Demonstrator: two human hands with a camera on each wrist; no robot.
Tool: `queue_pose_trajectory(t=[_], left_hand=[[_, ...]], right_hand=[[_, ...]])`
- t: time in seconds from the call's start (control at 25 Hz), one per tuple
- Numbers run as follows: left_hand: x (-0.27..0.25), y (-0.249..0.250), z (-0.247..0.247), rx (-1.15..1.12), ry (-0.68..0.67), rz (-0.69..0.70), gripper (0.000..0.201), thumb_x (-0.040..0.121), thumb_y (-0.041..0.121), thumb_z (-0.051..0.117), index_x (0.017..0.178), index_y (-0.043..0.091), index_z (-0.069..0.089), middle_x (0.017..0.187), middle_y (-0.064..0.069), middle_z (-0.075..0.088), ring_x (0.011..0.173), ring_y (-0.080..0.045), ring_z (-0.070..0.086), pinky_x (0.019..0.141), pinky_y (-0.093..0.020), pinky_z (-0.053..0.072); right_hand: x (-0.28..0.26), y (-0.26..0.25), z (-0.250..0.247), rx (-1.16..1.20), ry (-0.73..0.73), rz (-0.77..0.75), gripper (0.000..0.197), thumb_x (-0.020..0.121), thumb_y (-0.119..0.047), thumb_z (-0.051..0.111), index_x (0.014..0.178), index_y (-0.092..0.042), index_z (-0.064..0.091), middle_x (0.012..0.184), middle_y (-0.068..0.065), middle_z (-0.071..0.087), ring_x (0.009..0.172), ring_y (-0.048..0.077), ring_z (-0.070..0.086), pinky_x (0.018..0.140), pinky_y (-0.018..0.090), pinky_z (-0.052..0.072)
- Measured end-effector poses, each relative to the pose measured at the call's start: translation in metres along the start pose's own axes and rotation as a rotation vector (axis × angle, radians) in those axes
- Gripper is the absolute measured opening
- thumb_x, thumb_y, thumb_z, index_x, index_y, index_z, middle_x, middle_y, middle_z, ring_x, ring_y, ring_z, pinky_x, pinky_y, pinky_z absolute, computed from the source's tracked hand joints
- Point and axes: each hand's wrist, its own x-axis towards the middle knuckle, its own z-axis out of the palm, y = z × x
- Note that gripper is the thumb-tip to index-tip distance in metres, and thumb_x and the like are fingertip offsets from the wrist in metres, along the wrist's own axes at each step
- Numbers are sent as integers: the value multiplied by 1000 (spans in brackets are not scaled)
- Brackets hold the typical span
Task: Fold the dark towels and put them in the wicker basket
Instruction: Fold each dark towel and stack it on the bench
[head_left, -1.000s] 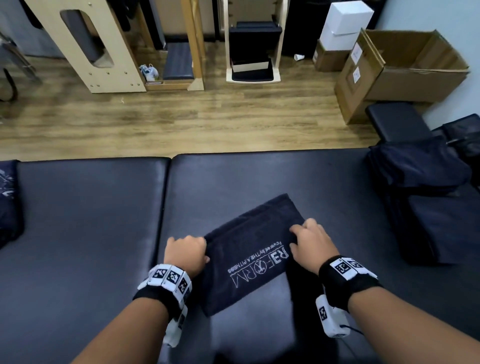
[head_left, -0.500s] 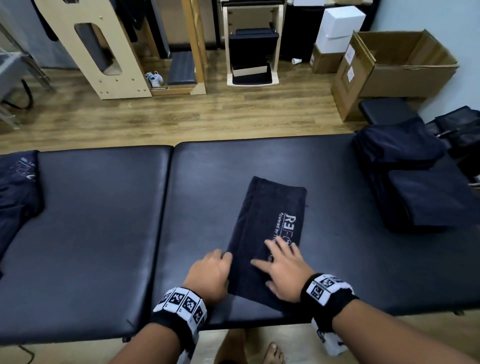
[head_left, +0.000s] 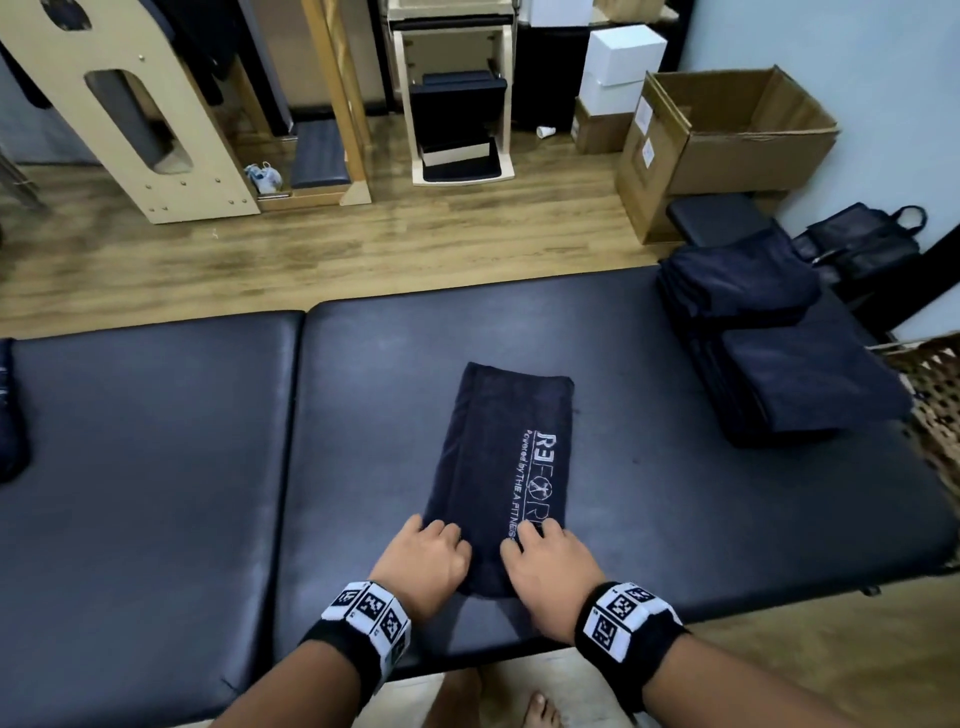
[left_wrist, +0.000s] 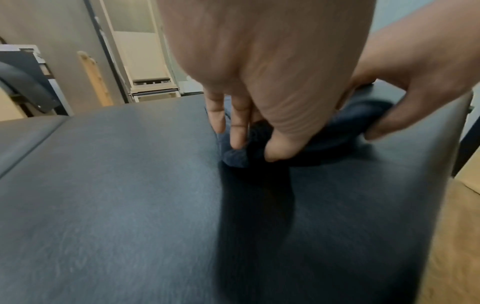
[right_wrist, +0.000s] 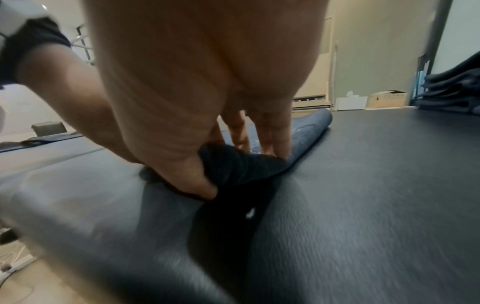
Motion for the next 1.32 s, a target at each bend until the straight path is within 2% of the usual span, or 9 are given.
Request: queue_pose_trajectory(t=[0.16, 0.36, 0.44, 0.52, 0.64, 0.84, 1.0, 1.2, 1.32], left_hand=[[20, -32, -36, -206, -60, -84, 24, 77, 26, 55, 99, 20, 63, 105, -7, 67, 101, -30, 62, 83, -38, 42], [68, -102, -84, -745, -31, -271, 18, 67, 33, 55, 85, 32, 58, 98, -4, 69, 99, -30, 65, 85, -37, 54], [92, -124, -99, -870, 56, -302, 20, 70, 32, 58, 90, 35, 59, 100, -2, 69, 102, -28, 64, 88, -35, 53], [115, -138, -107, -970, 267, -368, 30, 82, 27, 61, 112, 26, 61, 111, -2, 69, 110, -25, 61, 95, -31, 48], [135, -145, -102, -1102, 424, -443, 48, 90, 30, 61, 135, 19, 47, 130, -2, 59, 123, -24, 54, 105, -37, 43], [139, -136, -63, -732, -22, -449, 51, 82, 54, 64, 111, 13, 54, 113, -12, 64, 106, -36, 62, 88, -40, 52], [147, -135, -53, -805, -2, -534, 53, 74, 48, 75, 107, 11, 55, 113, -13, 64, 107, -37, 62, 85, -38, 51], [150, -130, -42, -1053, 4, -582, 41, 73, 44, 76, 97, 14, 63, 102, -8, 69, 103, -31, 64, 83, -33, 53], [147, -120, -35, -1179, 0, -608, 33, 70, 40, 77, 91, 16, 68, 95, -4, 72, 97, -26, 66, 83, -32, 53]], right_hand=[[13, 22, -36, 203, 166, 64, 30, 83, -14, 56, 112, -10, 55, 119, 12, 51, 104, 36, 57, 82, 44, 53], [37, 71, -90, 445, 309, 257, 31, 81, -18, 53, 112, -18, 49, 108, 7, 63, 97, 36, 63, 72, 40, 51], [56, 92, -109, 510, 362, 331, 35, 83, -19, 54, 118, -19, 49, 104, 9, 67, 95, 39, 64, 74, 42, 54], [77, 112, -123, 589, 424, 447, 35, 88, -23, 54, 122, -18, 50, 105, 16, 68, 100, 42, 64, 80, 44, 54], [99, 130, -120, 649, 356, 653, 44, 96, -40, 55, 126, -9, 45, 117, 20, 66, 112, 43, 61, 88, 44, 49], [111, 114, -85, 687, 101, 730, 45, 97, -51, 52, 109, -9, 61, 118, 18, 67, 109, 39, 63, 87, 39, 49], [121, 117, -82, 964, 185, 931, 50, 101, -49, 43, 110, -5, 65, 119, 18, 68, 117, 39, 59, 95, 39, 48], [123, 115, -84, 1101, 140, 929, 25, 77, -38, 71, 86, -17, 63, 94, 3, 71, 93, 27, 67, 85, 35, 55], [114, 117, -82, 1116, 126, 913, 22, 76, -31, 76, 82, -18, 59, 87, -1, 67, 91, 25, 67, 83, 34, 56]])
